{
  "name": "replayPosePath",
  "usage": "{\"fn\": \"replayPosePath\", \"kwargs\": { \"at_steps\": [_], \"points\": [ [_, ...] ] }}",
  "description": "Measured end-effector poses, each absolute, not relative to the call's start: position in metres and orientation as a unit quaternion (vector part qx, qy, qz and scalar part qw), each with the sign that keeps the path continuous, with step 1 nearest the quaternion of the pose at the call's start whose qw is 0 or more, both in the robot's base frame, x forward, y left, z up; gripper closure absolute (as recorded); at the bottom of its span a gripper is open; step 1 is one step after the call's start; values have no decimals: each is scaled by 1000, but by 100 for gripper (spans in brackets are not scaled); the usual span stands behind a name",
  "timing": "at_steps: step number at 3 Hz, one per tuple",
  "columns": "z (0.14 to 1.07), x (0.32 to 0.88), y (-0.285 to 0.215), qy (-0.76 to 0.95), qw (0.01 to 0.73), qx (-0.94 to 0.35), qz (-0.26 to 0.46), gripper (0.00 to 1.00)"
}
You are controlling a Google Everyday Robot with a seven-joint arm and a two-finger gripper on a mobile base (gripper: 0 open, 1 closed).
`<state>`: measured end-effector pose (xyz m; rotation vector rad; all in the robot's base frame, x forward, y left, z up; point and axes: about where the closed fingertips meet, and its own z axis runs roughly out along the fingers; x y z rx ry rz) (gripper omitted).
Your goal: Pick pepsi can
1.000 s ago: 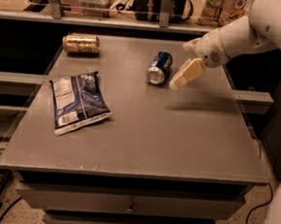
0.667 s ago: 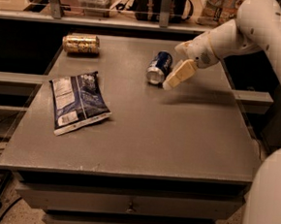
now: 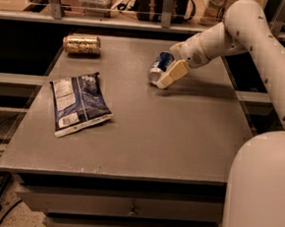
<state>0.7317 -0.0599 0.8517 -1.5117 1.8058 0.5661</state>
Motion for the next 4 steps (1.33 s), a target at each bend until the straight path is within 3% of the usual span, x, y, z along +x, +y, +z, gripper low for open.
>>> {"fn": "replayPosePath", "kwargs": {
  "at_steps": [2,4],
  "points": [
    [844,742,-49,701,345,-583,224,42],
    [898,746,-63,705,370,-581,168,88]
  ]
}}
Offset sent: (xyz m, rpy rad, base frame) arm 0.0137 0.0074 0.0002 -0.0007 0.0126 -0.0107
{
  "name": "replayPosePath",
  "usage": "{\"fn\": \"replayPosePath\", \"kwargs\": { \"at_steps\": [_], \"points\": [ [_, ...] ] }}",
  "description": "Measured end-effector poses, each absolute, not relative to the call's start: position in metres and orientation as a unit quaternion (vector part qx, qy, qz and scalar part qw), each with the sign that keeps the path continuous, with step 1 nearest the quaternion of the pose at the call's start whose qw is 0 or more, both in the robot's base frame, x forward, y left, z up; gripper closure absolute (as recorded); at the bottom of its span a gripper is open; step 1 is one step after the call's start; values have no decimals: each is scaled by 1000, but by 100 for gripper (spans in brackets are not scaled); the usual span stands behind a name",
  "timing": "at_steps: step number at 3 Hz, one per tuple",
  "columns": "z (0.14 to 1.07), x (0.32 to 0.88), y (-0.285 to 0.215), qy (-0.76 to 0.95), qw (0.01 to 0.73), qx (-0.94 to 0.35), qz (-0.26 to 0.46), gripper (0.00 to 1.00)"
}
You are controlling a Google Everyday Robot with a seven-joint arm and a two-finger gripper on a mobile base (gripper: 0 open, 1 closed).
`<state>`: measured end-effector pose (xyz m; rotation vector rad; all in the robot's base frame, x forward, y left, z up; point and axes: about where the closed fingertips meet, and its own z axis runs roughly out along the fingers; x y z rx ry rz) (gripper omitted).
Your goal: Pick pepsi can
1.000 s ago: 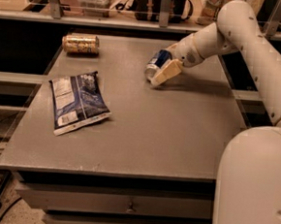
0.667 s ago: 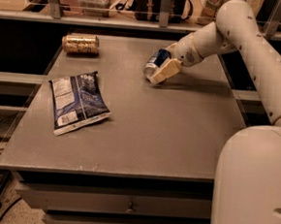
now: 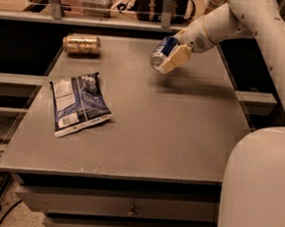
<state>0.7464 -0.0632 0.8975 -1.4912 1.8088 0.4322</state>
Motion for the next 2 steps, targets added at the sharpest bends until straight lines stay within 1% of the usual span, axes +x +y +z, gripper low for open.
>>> {"fn": "replayPosePath", "kwargs": {
  "at_steps": [1,2],
  "points": [
    [955,745,-80,692,405,-586,117,100],
    [1022,733,-100,666,439,-600,52,100]
  ]
}}
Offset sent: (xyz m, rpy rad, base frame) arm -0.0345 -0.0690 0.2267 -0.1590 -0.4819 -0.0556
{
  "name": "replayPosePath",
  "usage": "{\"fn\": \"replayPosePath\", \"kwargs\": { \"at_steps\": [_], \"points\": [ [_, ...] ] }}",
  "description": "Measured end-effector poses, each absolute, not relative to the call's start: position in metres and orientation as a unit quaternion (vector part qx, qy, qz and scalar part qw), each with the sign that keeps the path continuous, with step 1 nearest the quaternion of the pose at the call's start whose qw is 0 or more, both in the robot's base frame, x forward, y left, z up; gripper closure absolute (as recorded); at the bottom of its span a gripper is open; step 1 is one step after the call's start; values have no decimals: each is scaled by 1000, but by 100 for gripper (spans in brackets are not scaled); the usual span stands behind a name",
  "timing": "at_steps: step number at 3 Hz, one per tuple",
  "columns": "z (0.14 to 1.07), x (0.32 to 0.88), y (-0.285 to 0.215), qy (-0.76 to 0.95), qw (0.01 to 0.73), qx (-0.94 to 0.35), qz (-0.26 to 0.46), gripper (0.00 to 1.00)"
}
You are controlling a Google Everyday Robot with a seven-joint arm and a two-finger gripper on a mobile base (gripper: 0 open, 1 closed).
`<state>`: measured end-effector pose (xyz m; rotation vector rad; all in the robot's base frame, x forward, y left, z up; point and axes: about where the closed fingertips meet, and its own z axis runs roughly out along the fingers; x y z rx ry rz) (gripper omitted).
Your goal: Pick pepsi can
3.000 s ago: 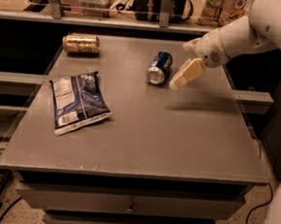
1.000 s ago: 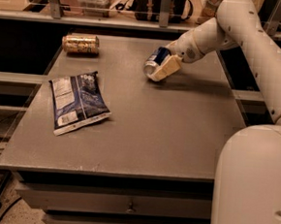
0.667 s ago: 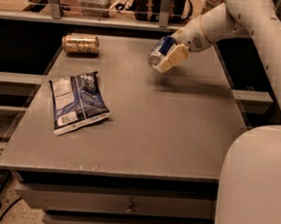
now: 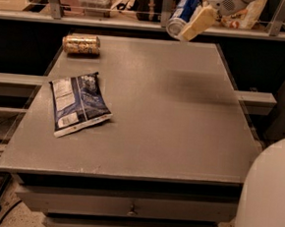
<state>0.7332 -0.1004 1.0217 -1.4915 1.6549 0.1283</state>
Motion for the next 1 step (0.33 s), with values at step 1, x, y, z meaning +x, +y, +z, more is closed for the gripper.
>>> {"fn": "replayPosePath", "kwargs": {
  "at_steps": [1],
  "points": [
    [1028,732,-100,663,443,-602,48,100]
  ]
}}
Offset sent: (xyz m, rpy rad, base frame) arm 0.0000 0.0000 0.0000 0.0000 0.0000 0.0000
